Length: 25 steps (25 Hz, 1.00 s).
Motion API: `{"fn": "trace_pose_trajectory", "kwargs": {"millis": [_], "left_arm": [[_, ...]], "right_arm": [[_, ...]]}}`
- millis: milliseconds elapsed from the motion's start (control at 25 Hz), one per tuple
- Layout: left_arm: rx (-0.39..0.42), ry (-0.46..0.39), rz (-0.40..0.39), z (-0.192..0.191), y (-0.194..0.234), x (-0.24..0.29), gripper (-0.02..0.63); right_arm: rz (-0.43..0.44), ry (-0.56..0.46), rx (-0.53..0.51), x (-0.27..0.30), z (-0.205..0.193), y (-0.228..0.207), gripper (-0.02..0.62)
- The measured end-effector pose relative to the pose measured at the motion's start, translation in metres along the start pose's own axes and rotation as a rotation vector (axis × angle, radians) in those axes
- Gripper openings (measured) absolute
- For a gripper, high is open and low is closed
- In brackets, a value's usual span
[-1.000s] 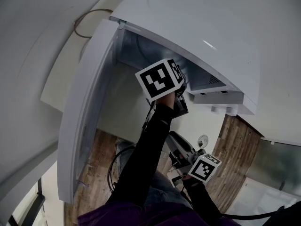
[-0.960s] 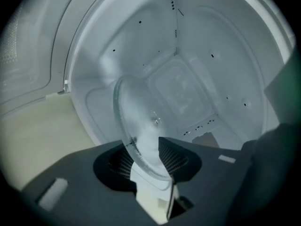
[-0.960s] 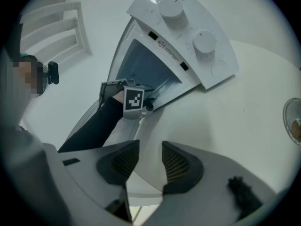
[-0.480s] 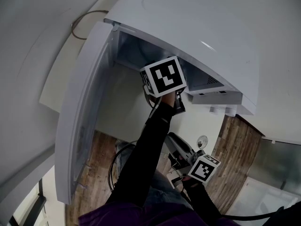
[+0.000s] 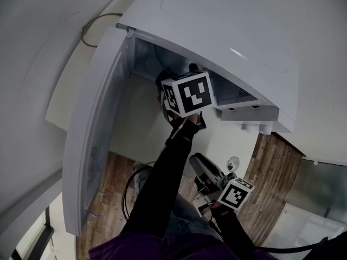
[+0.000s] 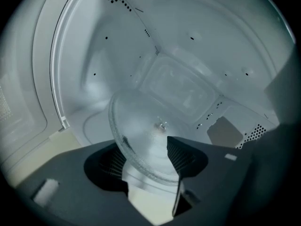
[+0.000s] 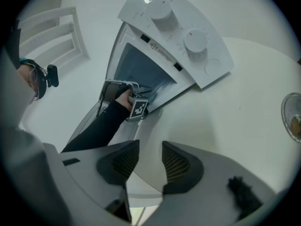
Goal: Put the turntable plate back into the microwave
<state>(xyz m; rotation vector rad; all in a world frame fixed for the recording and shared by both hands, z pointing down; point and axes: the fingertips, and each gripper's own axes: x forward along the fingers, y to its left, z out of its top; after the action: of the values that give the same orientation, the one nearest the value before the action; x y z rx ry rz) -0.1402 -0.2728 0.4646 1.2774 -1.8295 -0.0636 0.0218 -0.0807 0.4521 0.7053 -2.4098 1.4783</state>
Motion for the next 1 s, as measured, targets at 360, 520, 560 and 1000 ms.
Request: {"fn": "trace_pose_trajectory", "kwargs": {"millis": [360,520,560,1000], "left_arm": [[0.102,-0.118,-0.015,0.003,0.002,-0.004,0.276],[0.142,-0.133,-0.014,0.003,0.002,-0.003,0.288],[0.146,-0.121,-0.011,0.003,0.002,-0.002,0.290],[0.200,0.091,0.036,0.002,0.014,0.001,0.339]], "right_arm": [[-0.001,-0.004,0.007,0.000,0.000,0.000,0.160],[-0.008,-0.006,0.012,0.000,-0.001,-0.002,0.160],[-0.008,-0.007,0.013,0.000,-0.001,-0.002,0.160],[-0.006,-0.005,0.005,0.003,-0.002,0.001,0.160]]}}
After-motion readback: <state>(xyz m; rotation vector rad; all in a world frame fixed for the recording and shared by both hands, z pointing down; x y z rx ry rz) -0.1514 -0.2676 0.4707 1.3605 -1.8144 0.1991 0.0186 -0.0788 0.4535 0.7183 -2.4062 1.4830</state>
